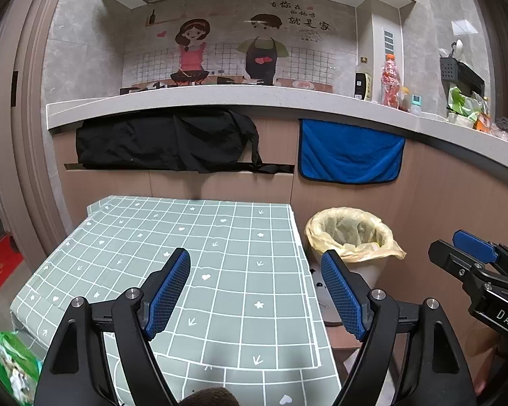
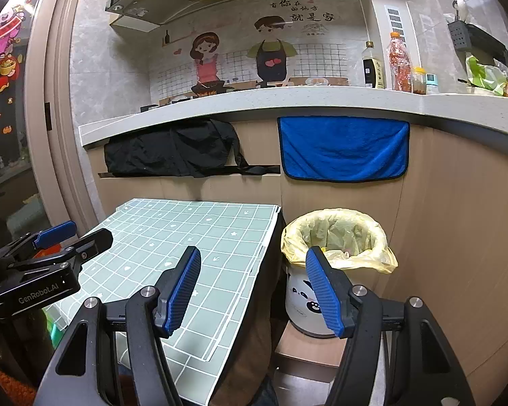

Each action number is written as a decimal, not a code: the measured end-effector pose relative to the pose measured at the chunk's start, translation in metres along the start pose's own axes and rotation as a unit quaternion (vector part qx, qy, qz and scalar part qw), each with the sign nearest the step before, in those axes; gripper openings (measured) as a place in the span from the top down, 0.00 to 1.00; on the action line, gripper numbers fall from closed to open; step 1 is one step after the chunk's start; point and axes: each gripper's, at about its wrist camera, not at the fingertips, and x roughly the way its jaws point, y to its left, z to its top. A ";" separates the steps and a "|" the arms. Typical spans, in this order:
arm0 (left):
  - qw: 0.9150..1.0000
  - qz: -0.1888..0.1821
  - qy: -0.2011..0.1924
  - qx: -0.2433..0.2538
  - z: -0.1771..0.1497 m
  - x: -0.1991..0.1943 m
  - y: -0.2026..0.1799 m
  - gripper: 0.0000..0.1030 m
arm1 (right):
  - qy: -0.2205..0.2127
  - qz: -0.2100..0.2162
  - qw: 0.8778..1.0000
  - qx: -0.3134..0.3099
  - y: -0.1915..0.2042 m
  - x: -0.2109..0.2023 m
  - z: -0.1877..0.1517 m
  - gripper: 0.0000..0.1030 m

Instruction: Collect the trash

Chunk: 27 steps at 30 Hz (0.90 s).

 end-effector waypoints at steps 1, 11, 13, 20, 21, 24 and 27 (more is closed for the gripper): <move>1.000 0.000 0.000 0.000 0.000 0.000 -0.001 0.23 | 0.000 0.000 1.000 0.000 0.000 0.000 0.000 0.40; 1.000 -0.002 0.000 0.001 -0.001 0.001 -0.004 0.23 | 0.000 0.000 1.000 0.000 0.000 -0.001 0.000 0.40; 1.000 -0.001 0.000 0.001 0.000 0.001 -0.005 0.23 | 0.000 0.001 1.000 0.001 -0.001 0.000 0.000 0.40; 1.000 -0.005 -0.001 0.005 -0.001 0.003 -0.006 0.23 | 0.001 -0.002 1.000 0.003 -0.002 0.000 0.000 0.40; 1.000 -0.006 -0.001 0.006 -0.001 0.003 -0.005 0.23 | 0.001 -0.002 1.000 0.003 -0.002 0.000 0.000 0.40; 1.000 -0.010 -0.001 0.008 0.000 0.004 -0.005 0.23 | 0.001 -0.003 1.000 0.003 -0.003 0.000 0.000 0.40; 1.000 -0.011 0.001 0.009 0.000 0.005 -0.004 0.23 | 0.002 -0.002 1.000 0.005 -0.004 0.000 -0.001 0.40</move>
